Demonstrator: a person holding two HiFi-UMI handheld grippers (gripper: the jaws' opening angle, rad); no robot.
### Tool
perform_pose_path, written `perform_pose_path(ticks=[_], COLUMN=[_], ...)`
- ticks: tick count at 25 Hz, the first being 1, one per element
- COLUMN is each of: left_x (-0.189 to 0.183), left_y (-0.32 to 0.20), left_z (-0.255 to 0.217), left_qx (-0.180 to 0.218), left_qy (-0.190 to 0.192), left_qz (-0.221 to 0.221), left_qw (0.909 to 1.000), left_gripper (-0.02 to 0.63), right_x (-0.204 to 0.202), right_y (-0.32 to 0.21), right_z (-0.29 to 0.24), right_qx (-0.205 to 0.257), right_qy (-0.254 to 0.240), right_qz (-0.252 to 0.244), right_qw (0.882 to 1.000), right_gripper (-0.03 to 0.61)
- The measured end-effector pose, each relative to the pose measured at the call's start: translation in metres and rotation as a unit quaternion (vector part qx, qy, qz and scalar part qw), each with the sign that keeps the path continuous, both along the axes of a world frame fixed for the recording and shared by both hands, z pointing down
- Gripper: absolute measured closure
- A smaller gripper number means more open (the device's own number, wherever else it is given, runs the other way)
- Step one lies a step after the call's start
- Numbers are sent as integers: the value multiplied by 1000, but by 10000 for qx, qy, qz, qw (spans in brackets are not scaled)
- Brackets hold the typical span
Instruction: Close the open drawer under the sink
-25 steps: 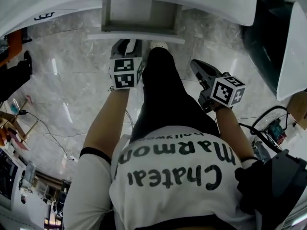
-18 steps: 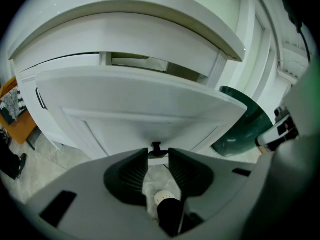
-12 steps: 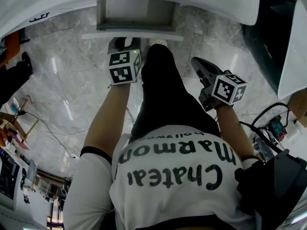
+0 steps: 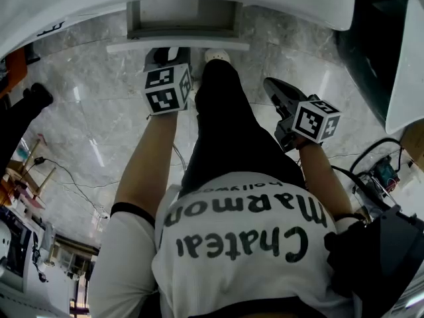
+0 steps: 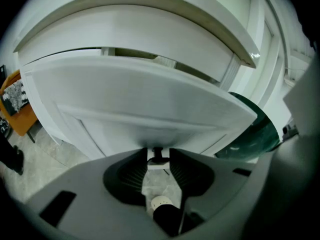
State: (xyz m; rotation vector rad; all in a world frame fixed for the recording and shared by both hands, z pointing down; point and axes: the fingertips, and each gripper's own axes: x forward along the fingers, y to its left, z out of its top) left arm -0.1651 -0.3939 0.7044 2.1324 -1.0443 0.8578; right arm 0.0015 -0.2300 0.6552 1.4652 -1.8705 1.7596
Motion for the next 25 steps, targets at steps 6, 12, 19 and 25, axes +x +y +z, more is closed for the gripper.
perform_pose_path(ticks=[6,12,19,25], left_x=[1,6,10,10], left_y=[0,-3,-11,-14], left_z=[-2,-5,-10,-10], left_qx=[-47,-91,-15,-74], left_qy=[93,182,237,237], left_qz=[-36,-86,-91,-50], left_qw=[9999,9998,9997,9997], left_gripper=[477,476,476,476], right_x=[1,-2,-2,-1], right_y=[1,-4,-7,-9], right_z=[-1,-5,-8,-10], right_qx=[7,63,136,181], right_qy=[24,0,19,31], right_qz=[5,-45,9,43], right_qw=[10000,10000,9999,9998], right_gripper=[566,566,566,566])
